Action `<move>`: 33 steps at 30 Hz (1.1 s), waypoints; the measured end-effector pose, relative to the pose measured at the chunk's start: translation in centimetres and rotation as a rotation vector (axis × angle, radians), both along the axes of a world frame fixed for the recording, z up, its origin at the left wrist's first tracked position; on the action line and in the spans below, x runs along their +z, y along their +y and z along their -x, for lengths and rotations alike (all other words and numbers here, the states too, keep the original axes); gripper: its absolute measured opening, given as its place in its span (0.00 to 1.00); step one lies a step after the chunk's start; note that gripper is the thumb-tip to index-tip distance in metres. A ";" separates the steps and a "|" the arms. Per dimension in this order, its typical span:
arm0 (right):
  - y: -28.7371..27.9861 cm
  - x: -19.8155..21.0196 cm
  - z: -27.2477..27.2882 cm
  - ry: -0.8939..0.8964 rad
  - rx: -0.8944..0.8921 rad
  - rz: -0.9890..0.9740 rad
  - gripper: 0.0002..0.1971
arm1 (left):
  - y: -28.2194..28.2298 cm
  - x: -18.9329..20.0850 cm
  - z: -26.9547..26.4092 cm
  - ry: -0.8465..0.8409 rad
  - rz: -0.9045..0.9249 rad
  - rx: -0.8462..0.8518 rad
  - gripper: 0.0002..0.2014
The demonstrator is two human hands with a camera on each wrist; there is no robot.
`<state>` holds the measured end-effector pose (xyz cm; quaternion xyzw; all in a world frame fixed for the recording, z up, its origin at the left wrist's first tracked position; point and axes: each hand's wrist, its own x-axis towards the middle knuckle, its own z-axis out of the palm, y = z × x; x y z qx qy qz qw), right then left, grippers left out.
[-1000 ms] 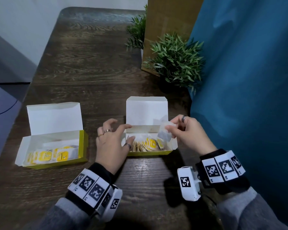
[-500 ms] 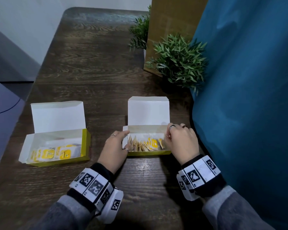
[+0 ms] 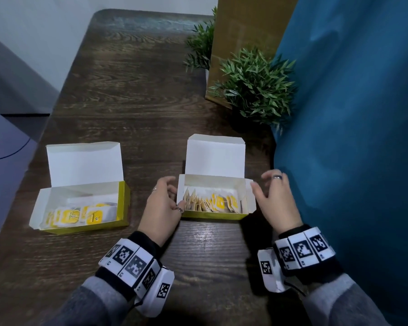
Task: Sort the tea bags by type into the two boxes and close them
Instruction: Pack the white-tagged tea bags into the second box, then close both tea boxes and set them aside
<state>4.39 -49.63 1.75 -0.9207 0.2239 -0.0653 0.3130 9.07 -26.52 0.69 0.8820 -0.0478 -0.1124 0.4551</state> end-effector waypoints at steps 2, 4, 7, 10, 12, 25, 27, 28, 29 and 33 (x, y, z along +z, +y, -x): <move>-0.6 -0.7 0.1 0.088 0.004 -0.149 0.09 | 0.0 -0.1 0.0 -0.016 0.022 -0.016 0.22; -0.5 -1.5 0.1 0.098 0.015 -0.309 0.07 | -0.1 -0.3 0.1 -0.069 0.012 -0.086 0.17; 0.2 -1.8 0.1 0.048 0.111 -0.406 0.03 | -0.2 -0.7 0.0 -0.152 0.019 -0.187 0.11; 0.5 -1.7 -0.1 0.037 0.205 -0.292 0.04 | 0.0 -1.2 -0.3 -0.175 0.036 -0.244 0.10; 0.2 -1.9 -0.5 0.014 0.203 -0.258 0.07 | 0.0 -1.4 -0.6 -0.166 0.048 -0.246 0.11; -1.9 -3.0 -3.8 0.127 0.237 -0.840 0.45 | 0.1 -1.6 -4.1 0.301 0.283 -0.196 0.47; -1.7 -3.0 -3.9 0.101 0.251 -0.890 0.40 | 0.1 -1.8 -4.2 0.347 0.399 -0.208 0.49; -1.6 -3.1 -3.9 0.079 0.247 -0.908 0.36 | 0.2 -2.0 -4.4 0.346 0.447 -0.223 0.50; -1.6 -3.2 -3.8 0.050 0.244 -0.922 0.32 | 0.2 -2.0 -4.4 0.332 0.476 -0.241 0.50; -1.5 -3.9 -3.2 -0.099 0.274 -0.845 0.22 | 0.3 -1.9 -4.0 0.193 0.465 -0.265 0.39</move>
